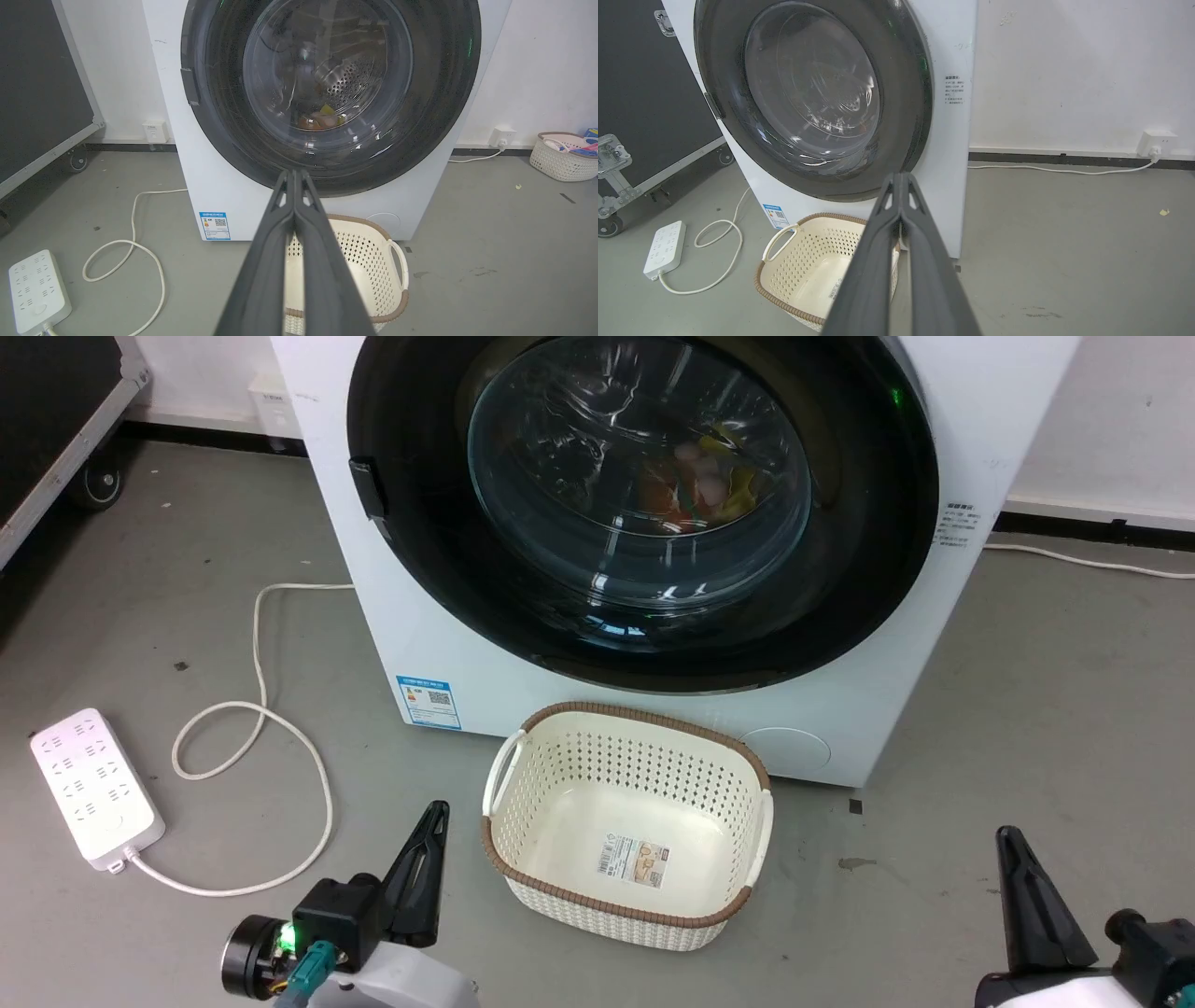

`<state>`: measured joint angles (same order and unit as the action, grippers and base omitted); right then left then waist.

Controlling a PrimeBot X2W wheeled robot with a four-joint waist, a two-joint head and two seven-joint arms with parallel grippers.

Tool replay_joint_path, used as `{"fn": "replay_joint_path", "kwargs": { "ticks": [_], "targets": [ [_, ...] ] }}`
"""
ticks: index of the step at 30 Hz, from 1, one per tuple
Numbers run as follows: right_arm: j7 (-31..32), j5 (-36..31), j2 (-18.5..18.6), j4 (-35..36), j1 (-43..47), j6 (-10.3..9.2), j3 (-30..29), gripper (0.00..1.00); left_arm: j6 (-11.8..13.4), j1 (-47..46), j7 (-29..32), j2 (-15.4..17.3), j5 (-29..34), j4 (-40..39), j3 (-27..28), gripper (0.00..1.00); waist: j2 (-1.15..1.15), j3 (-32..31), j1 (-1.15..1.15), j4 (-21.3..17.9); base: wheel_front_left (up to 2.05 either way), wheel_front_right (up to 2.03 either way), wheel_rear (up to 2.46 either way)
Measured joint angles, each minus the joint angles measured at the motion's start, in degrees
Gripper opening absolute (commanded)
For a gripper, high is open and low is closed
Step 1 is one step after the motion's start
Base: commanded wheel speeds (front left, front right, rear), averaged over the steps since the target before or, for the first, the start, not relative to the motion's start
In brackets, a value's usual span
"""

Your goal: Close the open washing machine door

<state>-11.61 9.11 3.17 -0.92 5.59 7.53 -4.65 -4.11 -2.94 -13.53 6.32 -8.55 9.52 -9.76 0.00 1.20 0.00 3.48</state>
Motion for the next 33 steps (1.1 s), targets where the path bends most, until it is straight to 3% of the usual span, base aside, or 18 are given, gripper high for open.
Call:
{"fn": "replay_joint_path", "kwargs": {
  "ticks": [33],
  "targets": [
    [3.5, -2.4, 0.0, 0.1, -0.9, 0.00, 1.3, 0.00, 1.0, 0.1, 3.8, -0.9, 2.4, -2.7, 2.8, 0.00, 0.00, -0.3, 0.00, -1.0, 0.00, 0.00, 0.00]
  ]
}}
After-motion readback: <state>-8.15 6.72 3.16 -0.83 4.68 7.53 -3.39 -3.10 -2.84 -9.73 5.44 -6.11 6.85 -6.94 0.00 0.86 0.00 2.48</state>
